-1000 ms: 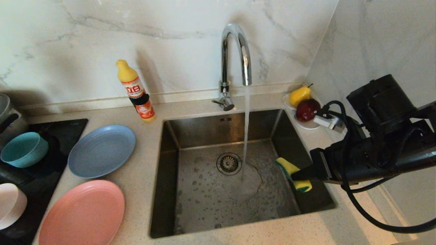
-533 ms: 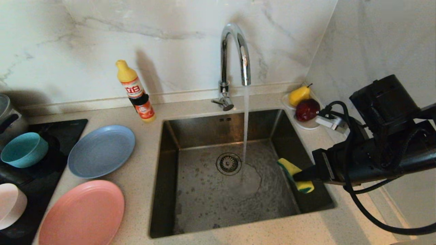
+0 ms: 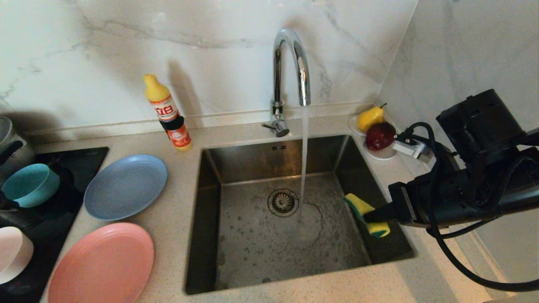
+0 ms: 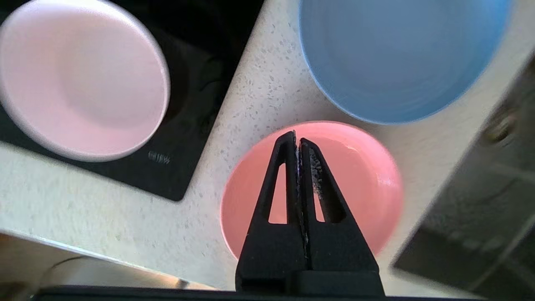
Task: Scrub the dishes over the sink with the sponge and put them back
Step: Wash the plate
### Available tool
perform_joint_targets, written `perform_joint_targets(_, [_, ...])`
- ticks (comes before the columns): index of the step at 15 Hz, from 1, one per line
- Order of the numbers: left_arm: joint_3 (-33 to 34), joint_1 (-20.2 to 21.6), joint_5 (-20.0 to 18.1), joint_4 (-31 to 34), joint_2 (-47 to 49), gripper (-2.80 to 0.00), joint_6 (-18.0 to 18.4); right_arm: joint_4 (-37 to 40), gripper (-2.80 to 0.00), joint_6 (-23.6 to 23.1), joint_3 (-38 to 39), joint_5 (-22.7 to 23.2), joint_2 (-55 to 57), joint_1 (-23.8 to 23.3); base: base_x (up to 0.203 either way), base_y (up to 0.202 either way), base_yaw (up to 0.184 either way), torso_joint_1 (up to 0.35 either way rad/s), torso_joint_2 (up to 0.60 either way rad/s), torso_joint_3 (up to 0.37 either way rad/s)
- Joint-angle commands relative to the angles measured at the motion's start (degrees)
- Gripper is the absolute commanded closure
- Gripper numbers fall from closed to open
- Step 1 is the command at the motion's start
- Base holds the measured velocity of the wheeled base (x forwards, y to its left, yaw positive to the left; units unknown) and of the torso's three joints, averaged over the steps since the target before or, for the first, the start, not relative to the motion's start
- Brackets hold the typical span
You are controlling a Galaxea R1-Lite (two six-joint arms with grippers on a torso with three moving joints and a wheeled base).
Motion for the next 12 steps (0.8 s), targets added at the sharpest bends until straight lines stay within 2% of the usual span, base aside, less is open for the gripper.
perform_joint_targets(1, [-0.89, -2.14, 0.93, 0.00, 8.11, 0.00, 1.91, 0.16, 0.00, 0.29, 0.15, 0.20, 0.07, 0.03, 0.000, 0.000, 0.000, 0.000, 0.00, 0.000])
perform_joint_targets(2, [-1.21, -2.57, 1.26, -0.18, 10.39, -2.80, 2.35, 0.16, 0.00, 0.34, 0.11, 0.20, 0.16, 0.03, 0.000, 0.000, 0.000, 0.000, 0.00, 0.000])
perform_joint_targets(5, [-1.56, -3.60, 1.21, -1.87, 16.16, -2.80, 2.34, 0.07, 0.00, 0.13, 0.07, 0.12, 0.24, -0.05, 0.000, 0.000, 0.000, 0.000, 0.00, 0.000])
perform_joint_targets(9, [-2.06, -4.56, 0.85, -3.82, 17.74, -2.80, 2.02, -0.20, 0.00, 0.19, 0.68, 0.20, 0.60, -0.32, 0.000, 0.000, 0.000, 0.000, 0.00, 0.000])
perform_joint_targets(12, [-2.15, -6.00, -1.37, -3.76, 18.44, -2.80, 1.60, -0.11, 0.00, 0.29, 1.03, 0.28, 0.41, -0.32, 0.000, 0.000, 0.000, 0.000, 0.00, 0.000])
